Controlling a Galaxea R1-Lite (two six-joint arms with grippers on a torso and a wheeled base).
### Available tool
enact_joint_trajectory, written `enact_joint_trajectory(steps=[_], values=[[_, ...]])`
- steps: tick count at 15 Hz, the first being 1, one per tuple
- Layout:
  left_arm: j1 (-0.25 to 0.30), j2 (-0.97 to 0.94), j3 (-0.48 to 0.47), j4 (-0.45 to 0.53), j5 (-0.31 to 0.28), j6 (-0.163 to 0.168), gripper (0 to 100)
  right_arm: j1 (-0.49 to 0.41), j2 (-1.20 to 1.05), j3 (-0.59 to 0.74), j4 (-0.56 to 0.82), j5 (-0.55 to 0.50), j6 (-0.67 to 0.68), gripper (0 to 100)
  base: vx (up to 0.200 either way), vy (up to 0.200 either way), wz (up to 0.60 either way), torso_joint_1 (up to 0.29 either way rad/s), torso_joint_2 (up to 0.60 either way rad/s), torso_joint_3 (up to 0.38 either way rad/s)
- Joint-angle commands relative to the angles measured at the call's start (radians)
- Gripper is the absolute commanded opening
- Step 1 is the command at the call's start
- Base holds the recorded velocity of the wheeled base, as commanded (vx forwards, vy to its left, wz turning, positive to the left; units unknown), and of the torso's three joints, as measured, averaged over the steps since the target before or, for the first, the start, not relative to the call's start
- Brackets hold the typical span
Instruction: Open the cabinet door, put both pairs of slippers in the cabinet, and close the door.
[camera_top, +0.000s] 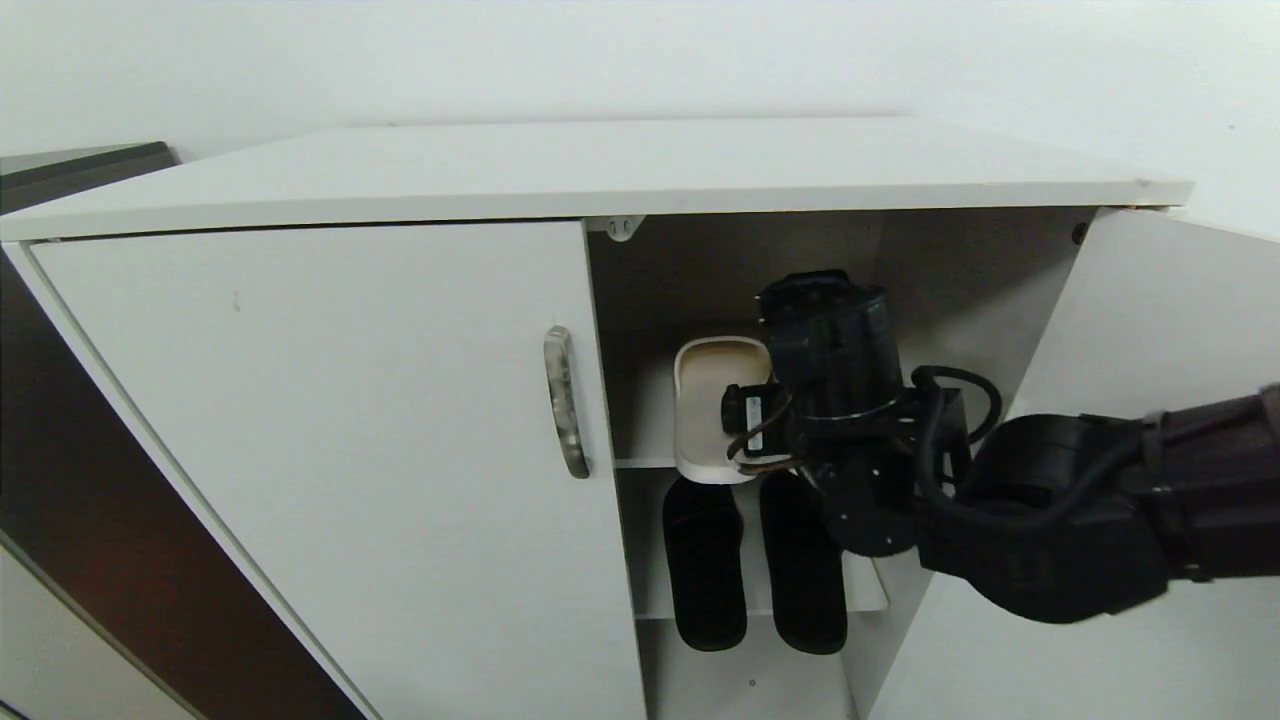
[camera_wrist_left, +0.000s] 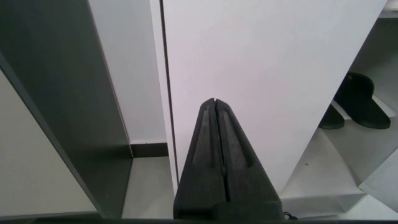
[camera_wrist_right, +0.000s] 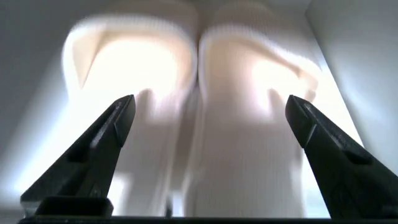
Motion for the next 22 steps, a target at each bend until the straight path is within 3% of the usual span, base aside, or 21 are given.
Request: enact_joint_trajectory(steps=[1, 7, 8, 17, 22], values=[[0.0, 0.0, 0.0, 0.0, 0.0, 0.001, 0, 0.048, -0.127, 0.149, -0.077, -0.001, -0.002, 100, 0.0, 0.0, 0.0, 0.0, 0.0, 0.0], [0.0, 0.0, 0.0, 0.0, -0.001, 0.001, 0, 0.081, -0.163, 0.201, -0.123, 0.005, -0.008, 100, 0.0, 0.0, 0.0, 0.0, 0.0, 0.0], [0.0, 0.0, 0.0, 0.0, -0.001, 0.001, 0, 0.086, -0.164, 0.204, -0.123, 0.004, -0.008, 0, 0.0, 0.0, 0.0, 0.0, 0.0, 0.0], [0.0, 0.0, 0.0, 0.0, -0.001, 0.001, 0, 0.092, -0.155, 0.218, -0.125, 0.002, -0.008, 0, 0.0, 0.0, 0.0, 0.0, 0.0, 0.0], [0.0, 0.0, 0.0, 0.0, 0.0, 0.001, 0, 0.092, -0.149, 0.221, -0.125, 0.002, -0.01, 0, -0.2, 0.0, 0.0, 0.004, 0.0, 0.003]])
